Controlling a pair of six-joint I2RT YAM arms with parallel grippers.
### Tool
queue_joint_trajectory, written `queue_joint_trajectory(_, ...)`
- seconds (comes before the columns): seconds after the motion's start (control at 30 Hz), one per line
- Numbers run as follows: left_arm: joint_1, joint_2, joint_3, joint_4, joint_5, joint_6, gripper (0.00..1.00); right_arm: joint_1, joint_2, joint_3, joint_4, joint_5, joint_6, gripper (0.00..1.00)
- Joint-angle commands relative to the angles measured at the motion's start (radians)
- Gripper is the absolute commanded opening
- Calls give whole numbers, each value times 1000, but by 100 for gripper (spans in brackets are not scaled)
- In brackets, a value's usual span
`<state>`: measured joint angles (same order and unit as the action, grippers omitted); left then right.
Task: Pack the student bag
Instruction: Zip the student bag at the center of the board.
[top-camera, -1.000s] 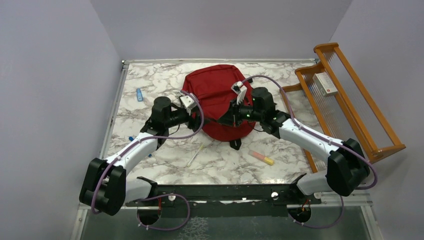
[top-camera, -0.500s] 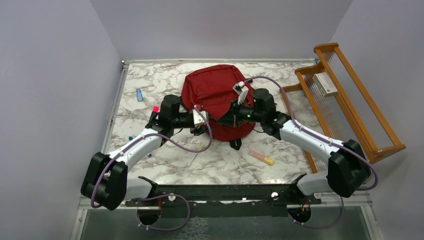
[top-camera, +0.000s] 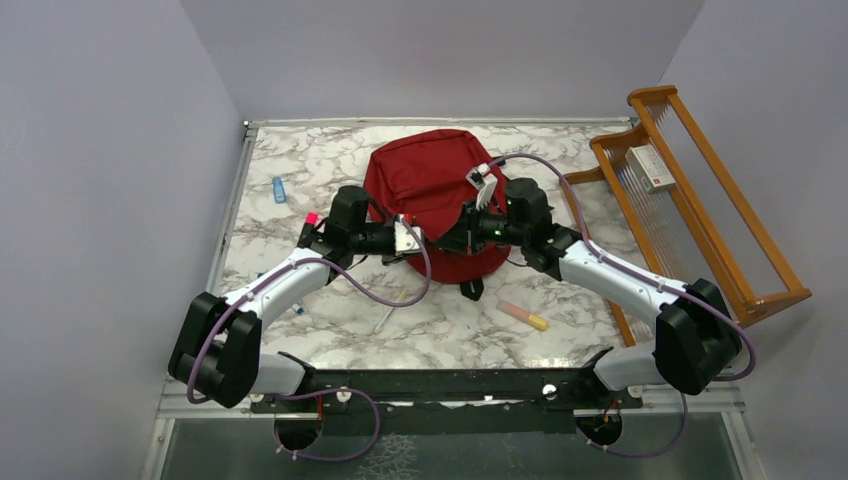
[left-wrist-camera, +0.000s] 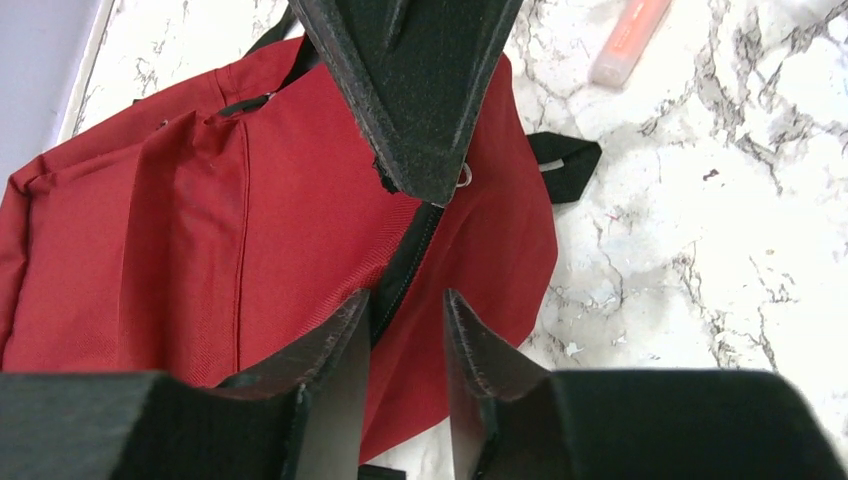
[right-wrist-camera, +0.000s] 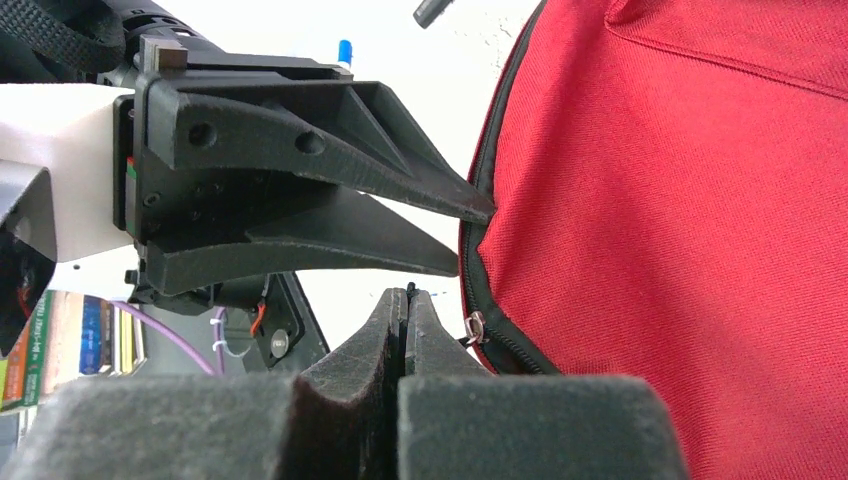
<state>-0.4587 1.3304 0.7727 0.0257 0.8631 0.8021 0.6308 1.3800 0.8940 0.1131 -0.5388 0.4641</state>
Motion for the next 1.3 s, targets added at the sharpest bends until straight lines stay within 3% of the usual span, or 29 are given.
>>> queue_joint_trajectory(0.0,-13,15,20,-54,-32,65,30,0,-36,-13,56,-18,36,1)
queue_joint_trajectory(0.13,-17,9,14,-77,-58,83,21,-1,-52,-29,37,-7,39,1)
queue_joint_trajectory(0.23,-17,2,14,-95,-75,88,1,-2,-62,-30,10,14,36,0)
queue_joint_trajectory(0.27,-17,-2,12,-99,-79,88,0,-2,-66,-32,4,20,37,1)
queue_joint_trajectory(0.63,-17,-67,-31,-146,-128,109,0,-10,-135,-56,-111,203,39,0)
queue_joint_trajectory(0.87,-17,-88,-45,-174,-147,126,0,-31,-184,-47,-260,348,-45,0)
queue_joint_trajectory(1.27,-17,-83,-33,-223,-156,158,0,-75,-145,-2,-372,631,-122,0)
